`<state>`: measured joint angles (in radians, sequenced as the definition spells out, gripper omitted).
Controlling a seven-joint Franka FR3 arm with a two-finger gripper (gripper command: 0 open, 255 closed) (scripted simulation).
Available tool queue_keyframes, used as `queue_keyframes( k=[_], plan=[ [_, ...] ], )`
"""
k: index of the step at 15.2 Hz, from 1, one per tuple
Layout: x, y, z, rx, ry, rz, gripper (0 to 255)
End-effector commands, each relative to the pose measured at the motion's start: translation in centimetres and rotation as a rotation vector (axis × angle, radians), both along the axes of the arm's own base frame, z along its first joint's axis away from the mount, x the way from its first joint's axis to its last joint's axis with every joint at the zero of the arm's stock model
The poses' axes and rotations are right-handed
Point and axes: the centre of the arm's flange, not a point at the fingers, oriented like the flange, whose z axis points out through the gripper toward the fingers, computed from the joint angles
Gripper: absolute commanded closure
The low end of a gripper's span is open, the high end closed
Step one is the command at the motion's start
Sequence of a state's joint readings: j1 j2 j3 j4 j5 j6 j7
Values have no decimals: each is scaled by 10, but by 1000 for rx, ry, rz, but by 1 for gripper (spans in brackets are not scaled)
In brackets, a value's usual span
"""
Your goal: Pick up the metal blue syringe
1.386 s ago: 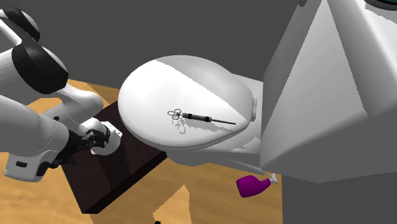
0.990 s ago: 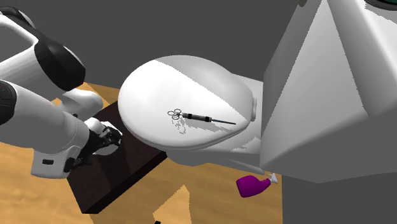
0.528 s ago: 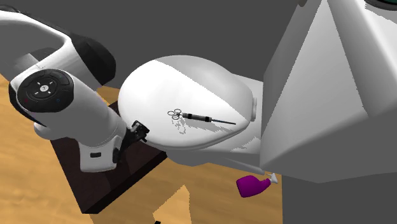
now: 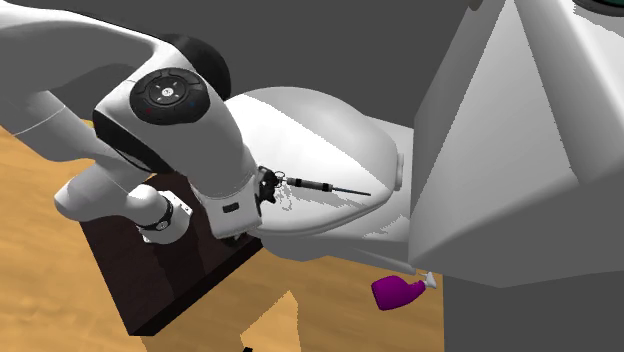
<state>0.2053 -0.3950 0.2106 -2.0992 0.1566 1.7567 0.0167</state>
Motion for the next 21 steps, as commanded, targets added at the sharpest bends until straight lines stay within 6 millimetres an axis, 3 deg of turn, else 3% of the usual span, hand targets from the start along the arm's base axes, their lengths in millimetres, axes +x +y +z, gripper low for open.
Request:
queue_keyframes(
  k=[1,11,19,21],
  plan=[
    [4,25,2,8,-21,53,0],
    [8,145,23,42,-122,311,0],
    [8,147,-17,42,-124,314,0],
    [8,147,-17,42,-124,314,0]
  ],
)
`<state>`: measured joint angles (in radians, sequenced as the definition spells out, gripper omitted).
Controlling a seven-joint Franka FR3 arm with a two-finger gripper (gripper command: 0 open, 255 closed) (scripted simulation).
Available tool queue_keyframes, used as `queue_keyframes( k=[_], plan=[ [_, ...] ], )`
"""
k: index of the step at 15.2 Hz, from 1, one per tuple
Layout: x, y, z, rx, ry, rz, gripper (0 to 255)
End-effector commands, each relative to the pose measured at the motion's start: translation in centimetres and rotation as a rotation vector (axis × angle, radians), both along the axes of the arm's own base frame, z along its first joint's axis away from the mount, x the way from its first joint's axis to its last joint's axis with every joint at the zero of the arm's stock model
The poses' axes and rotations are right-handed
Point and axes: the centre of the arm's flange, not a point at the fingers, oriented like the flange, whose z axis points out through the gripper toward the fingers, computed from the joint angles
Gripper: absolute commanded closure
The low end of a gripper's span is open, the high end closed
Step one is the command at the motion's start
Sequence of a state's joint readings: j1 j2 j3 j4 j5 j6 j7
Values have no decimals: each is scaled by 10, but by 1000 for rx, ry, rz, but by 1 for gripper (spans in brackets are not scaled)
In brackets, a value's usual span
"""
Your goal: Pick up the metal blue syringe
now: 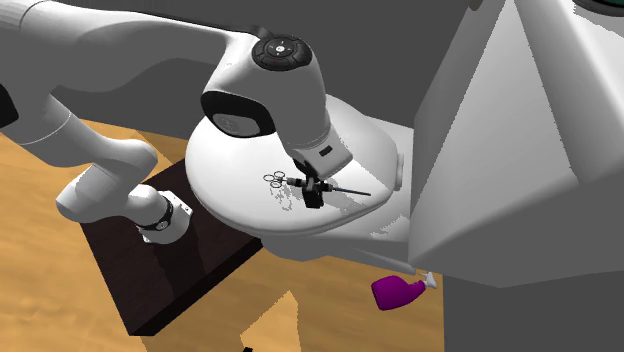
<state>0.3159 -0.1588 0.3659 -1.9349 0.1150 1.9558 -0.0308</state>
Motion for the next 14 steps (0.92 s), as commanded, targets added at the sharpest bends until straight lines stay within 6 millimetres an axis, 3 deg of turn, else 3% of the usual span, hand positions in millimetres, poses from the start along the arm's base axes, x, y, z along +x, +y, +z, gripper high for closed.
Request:
queue_keyframes(
  k=[1,10,14],
  plan=[
    [0,0,-2,0,0,0,255],
    [0,0,-2,0,0,0,255],
    [0,0,19,0,0,0,255]
  ],
)
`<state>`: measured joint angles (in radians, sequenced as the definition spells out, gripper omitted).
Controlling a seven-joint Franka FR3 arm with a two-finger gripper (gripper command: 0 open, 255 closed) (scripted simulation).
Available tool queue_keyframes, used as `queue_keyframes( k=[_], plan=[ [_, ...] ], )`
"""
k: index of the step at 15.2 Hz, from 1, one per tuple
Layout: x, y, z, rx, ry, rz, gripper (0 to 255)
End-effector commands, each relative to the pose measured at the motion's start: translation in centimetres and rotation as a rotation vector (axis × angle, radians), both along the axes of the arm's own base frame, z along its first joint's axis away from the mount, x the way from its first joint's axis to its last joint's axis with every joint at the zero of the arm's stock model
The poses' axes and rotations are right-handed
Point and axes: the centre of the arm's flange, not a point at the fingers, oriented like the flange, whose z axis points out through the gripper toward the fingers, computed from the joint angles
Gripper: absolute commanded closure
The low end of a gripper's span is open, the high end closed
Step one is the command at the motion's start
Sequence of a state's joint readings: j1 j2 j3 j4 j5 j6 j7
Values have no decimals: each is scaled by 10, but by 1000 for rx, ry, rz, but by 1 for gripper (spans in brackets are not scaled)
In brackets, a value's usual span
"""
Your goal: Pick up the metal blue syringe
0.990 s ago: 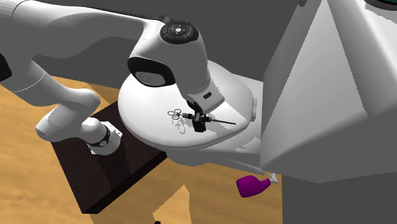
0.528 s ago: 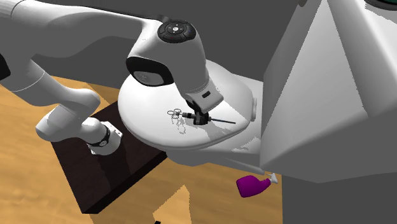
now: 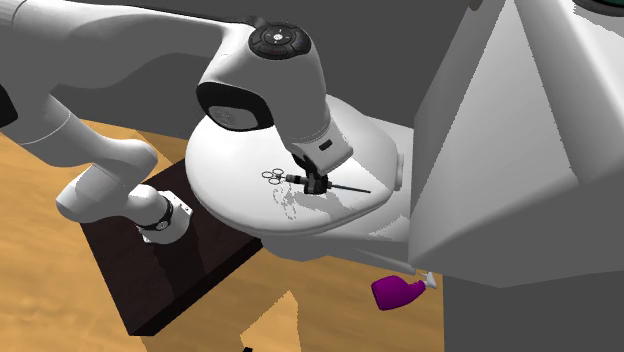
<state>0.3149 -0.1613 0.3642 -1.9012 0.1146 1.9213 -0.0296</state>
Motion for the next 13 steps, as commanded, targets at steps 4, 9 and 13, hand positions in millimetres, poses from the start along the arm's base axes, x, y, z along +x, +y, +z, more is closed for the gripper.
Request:
queue_keyframes(
  k=[4,9,13],
  plan=[
    [1,1,26,-1,1,0,255],
    [1,1,53,-1,1,0,255],
    [1,1,64,-1,1,0,255]
  ],
)
